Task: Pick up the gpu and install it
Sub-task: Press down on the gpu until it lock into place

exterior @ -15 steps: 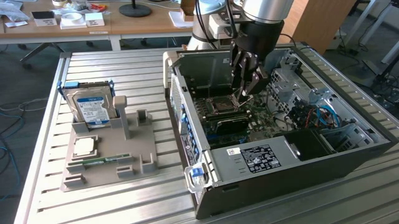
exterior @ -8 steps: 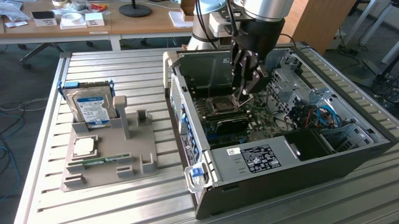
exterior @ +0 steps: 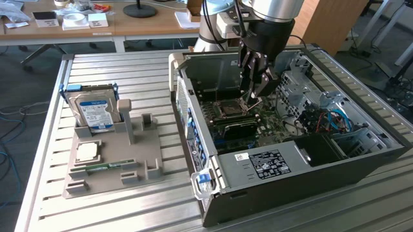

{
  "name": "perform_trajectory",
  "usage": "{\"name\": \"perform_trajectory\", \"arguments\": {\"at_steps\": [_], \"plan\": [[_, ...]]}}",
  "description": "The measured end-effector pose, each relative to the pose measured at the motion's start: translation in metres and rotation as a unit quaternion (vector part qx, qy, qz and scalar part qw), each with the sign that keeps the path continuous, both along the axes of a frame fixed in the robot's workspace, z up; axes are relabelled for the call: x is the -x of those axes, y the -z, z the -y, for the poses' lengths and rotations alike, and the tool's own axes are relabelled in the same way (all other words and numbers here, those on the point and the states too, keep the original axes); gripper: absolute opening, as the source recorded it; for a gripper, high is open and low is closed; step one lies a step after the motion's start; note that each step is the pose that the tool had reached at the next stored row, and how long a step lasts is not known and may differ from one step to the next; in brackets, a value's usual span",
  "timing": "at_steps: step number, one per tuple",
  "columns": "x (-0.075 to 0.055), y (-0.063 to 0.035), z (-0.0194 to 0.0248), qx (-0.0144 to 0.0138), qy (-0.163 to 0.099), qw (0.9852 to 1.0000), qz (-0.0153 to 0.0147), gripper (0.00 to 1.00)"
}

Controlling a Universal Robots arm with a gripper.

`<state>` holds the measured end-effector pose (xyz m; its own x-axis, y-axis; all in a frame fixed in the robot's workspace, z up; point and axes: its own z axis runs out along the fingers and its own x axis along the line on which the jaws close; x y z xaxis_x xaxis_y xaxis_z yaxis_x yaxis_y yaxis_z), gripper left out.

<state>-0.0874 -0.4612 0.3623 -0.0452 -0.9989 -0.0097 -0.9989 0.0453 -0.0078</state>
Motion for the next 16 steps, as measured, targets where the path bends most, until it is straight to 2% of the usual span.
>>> {"name": "perform_trajectory", "arguments": {"at_steps": [6, 8, 11, 14, 16], "plan": [[0.0000, 0.0000, 0.0000, 0.0000, 0.000, 1.0000, 0.0000, 0.50], [0.0000, 0.0000, 0.0000, 0.0000, 0.000, 1.0000, 0.0000, 0.38], [0.0000, 0.0000, 0.0000, 0.0000, 0.000, 1.0000, 0.0000, 0.32], [0.0000, 0.0000, 0.0000, 0.0000, 0.000, 1.0000, 0.0000, 0.15], [0.0000, 0.0000, 0.0000, 0.0000, 0.000, 1.0000, 0.0000, 0.11]]}}
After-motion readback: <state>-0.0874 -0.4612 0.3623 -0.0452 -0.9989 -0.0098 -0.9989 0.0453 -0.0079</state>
